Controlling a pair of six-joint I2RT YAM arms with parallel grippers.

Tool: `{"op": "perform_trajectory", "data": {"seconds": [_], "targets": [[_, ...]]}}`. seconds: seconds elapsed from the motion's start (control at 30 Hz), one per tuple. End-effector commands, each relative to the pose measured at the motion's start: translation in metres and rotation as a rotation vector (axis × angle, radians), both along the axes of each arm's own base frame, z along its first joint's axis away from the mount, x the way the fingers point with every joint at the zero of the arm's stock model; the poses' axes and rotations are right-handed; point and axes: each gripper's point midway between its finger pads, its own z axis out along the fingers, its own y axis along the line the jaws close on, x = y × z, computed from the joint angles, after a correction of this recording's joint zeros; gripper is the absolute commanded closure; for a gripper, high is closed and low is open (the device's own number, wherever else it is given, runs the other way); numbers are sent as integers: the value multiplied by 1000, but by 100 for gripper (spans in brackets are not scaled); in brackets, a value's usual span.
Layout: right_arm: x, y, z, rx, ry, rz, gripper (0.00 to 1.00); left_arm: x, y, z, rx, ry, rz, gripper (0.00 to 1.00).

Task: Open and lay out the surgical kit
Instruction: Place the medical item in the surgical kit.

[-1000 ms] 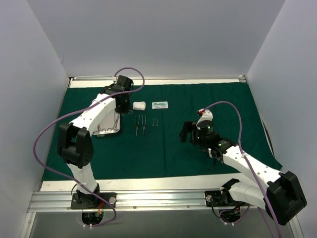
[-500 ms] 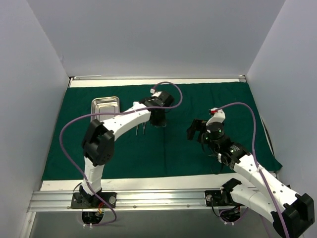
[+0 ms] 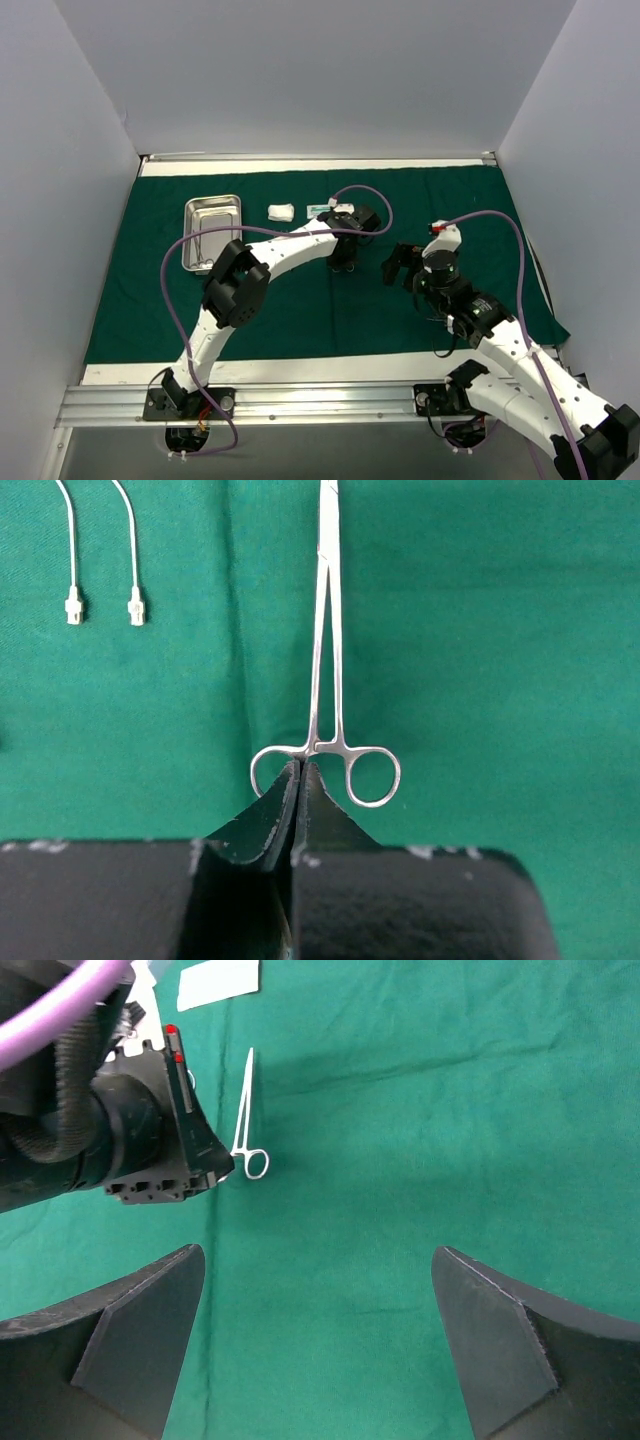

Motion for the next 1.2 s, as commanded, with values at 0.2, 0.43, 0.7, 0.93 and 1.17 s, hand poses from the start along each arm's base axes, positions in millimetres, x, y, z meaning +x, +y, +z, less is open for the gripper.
{"op": "perform_trajectory", "data": {"seconds": [0.2,0.43,0.7,0.93,1.17], "targets": [[-1,-4,7,-1,-20,-16,8,17,-13,-3,-9,-37,34,98],[-3,-3,3,-3,-9,-9,8,17,-14,-9,3,-30,21,98],[-2,-2,1,0,-8,-9,8,10,-10,-12,5,-7,18,86],[-3,-1,0,4,-4,-3,8,6,-6,-6,9,-3,12,75],[-3,0,2,5,-10,7,8,4,-4,34,-32,-35,-7,69]]}}
